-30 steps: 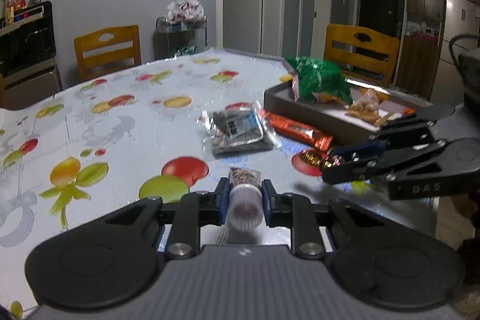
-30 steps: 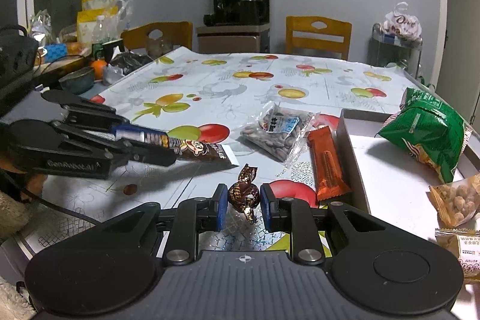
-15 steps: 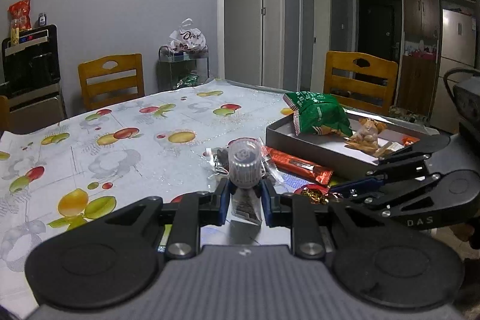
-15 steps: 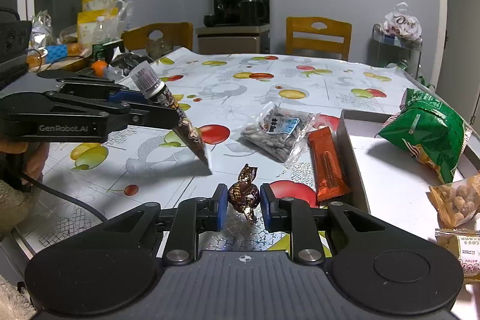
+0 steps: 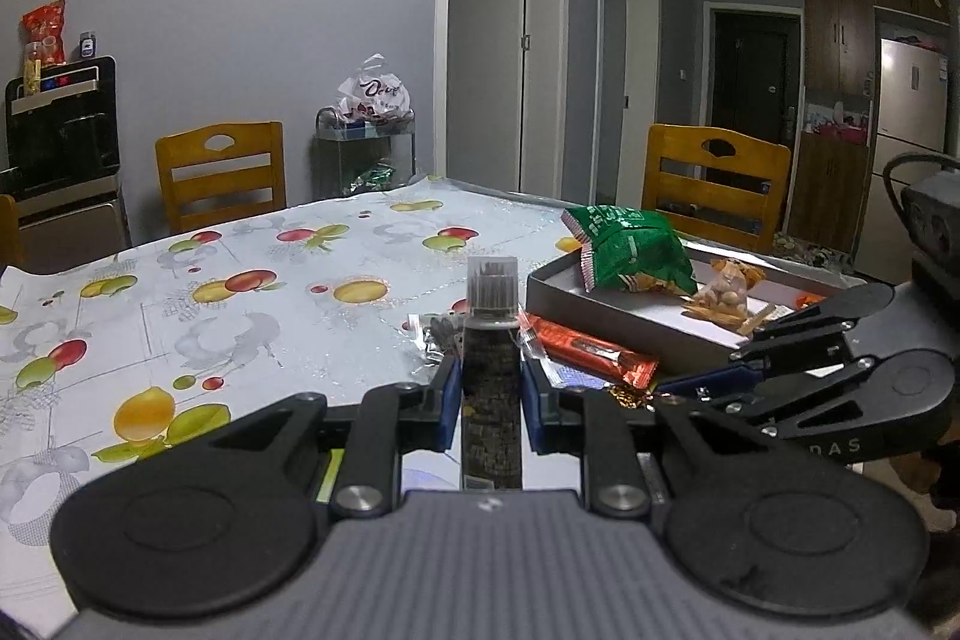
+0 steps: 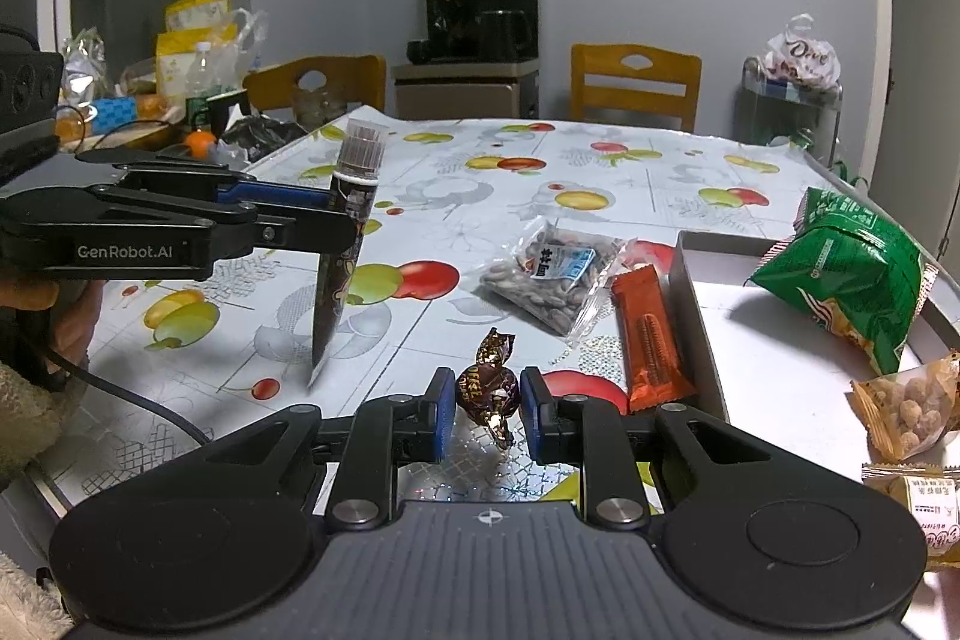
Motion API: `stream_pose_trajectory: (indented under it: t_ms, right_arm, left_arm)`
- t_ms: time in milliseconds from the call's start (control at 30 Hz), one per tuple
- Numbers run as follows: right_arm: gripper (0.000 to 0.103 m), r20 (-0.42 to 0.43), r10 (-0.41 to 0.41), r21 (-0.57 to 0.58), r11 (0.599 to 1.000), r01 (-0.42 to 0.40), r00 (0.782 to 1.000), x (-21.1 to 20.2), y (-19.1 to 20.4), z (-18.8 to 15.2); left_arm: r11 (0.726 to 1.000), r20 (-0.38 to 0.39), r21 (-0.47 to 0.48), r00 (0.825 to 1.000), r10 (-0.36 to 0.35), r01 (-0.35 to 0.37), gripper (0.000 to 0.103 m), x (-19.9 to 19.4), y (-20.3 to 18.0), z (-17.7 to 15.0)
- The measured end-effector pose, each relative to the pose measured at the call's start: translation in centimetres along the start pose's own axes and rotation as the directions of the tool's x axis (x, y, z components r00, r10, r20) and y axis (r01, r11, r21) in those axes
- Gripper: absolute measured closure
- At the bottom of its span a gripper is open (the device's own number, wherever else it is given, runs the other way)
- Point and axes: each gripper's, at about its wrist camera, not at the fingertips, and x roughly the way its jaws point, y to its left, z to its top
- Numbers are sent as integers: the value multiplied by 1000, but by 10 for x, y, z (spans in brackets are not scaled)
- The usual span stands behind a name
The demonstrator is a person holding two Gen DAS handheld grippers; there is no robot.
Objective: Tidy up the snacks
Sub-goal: 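Carry drink tube with left gripper while right gripper holds chocolate above table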
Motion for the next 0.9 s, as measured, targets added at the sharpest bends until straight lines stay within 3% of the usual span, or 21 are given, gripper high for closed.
stream_pose_trajectory:
  t_ms: [133,167,200,433,533,633,700,767,900]
  right_arm:
    - [78,2,-1,1,1000,1,1000,-1,0,0]
    - [78,2,-1,1,1000,1,1000,-1,0,0]
    - [78,2,-1,0,1000,1,1000,-1,0,0]
    - [78,-2,4,-8,1000,-4,1000,-2,3,0]
    - [78,-4,1,-3,1000,-1,1000,-2,2,1]
    - [78,-8,7,-3,1000,-7,1000,-2,2,0]
    - [78,-10,10,-5,1000,-10,1000,-2,2,-1]
    - [78,-10,8,-5,1000,-8,1000,-4,1,-1]
    - [78,-14,4,2,1000,-4,1000,-4,-3,-1]
  left_arm:
    - [1000,4,-1,1000,-1,1,86,0,1,1]
    - [1000,6,-1,1000,-1,1,89,0,0,1]
    - [1000,14,-1,1000,2,-2,100,-2,0,2]
    - [1000,-32,-5,999,15,-15,100,3,2,2]
    - [1000,-96,28,995,12,-9,99,14,-1,4]
    - [995,-175,95,984,11,6,79,34,-7,4]
    - [992,-223,118,975,-11,38,57,46,-8,2]
    - [988,-249,136,968,-34,69,49,55,-10,1]
    - [980,-300,137,949,-95,142,48,73,-10,2]
